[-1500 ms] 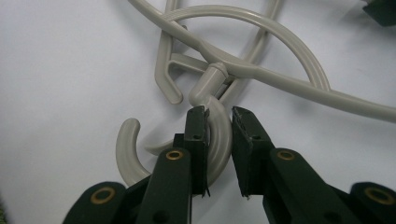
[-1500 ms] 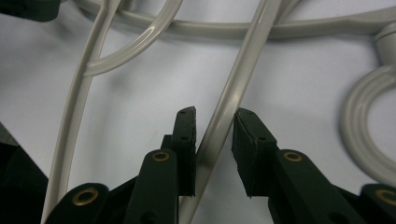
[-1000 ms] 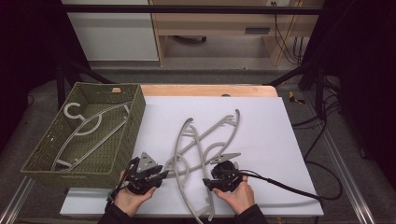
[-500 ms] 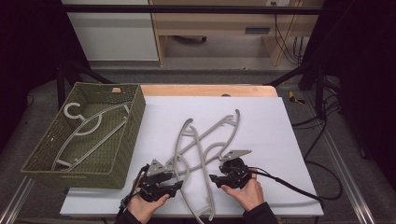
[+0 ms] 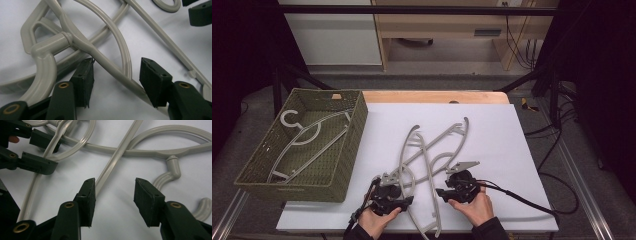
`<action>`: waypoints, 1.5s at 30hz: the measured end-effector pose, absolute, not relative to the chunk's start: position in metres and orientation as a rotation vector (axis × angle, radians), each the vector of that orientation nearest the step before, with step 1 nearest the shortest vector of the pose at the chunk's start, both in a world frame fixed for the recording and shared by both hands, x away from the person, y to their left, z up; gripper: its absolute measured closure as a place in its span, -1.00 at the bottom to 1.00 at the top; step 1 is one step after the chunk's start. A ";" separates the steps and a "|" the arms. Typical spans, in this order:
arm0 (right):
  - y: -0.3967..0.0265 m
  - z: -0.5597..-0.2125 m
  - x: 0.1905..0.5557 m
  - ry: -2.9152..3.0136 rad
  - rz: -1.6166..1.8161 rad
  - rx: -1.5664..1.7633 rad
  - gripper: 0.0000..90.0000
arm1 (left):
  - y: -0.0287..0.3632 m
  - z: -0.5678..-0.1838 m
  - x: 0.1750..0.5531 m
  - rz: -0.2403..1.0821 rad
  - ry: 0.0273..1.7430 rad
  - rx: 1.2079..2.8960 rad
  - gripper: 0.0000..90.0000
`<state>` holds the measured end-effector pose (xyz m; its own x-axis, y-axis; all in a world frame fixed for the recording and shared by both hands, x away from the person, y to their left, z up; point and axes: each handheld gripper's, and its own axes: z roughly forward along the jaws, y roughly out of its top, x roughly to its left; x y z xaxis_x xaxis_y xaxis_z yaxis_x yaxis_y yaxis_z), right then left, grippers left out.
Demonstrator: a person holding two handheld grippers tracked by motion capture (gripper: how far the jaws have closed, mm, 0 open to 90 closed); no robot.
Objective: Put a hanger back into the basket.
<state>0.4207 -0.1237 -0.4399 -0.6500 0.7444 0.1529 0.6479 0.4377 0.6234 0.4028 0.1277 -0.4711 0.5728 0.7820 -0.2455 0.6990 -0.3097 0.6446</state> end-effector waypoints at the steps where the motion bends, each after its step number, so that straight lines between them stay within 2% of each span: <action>1: -0.124 -0.440 0.421 2.538 1.003 1.238 0.17 | 0.128 -0.471 0.403 0.145 1.178 2.074 0.06; 5: -0.124 -0.440 0.421 2.541 1.004 1.240 0.19 | 0.126 -0.471 0.404 0.150 1.193 2.072 0.14; 8: -0.124 -0.440 0.421 2.542 1.008 1.246 0.20 | 0.126 -0.471 0.404 0.173 1.204 2.081 0.31; 12: -0.124 -0.439 0.420 2.545 1.017 1.246 0.20 | 0.128 -0.471 0.406 0.161 1.217 2.074 0.40; 23: -0.126 -0.437 0.420 2.541 1.025 1.225 0.22 | 0.133 -0.465 0.406 0.131 1.205 2.026 0.50; 31: -0.130 -0.432 0.419 2.531 1.043 1.241 0.22 | 0.143 -0.441 0.402 0.121 1.131 1.942 0.69; 35: -0.133 -0.430 0.419 2.515 1.061 1.238 0.22 | 0.145 -0.430 0.401 0.129 1.083 1.937 0.77; 39: -0.137 -0.427 0.418 2.505 1.079 1.218 0.22 | 0.143 -0.423 0.398 0.196 1.039 1.967 0.77; 45: -0.150 -0.416 0.414 2.460 1.132 1.216 0.19 | 0.146 -0.409 0.395 0.224 0.994 1.953 0.77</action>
<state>0.4144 -0.1504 -0.4165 -0.6517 0.7398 0.1673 0.6083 0.3780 0.6979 0.3951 0.1465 -0.4086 0.6597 0.7183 -0.2208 0.5543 -0.2666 0.7885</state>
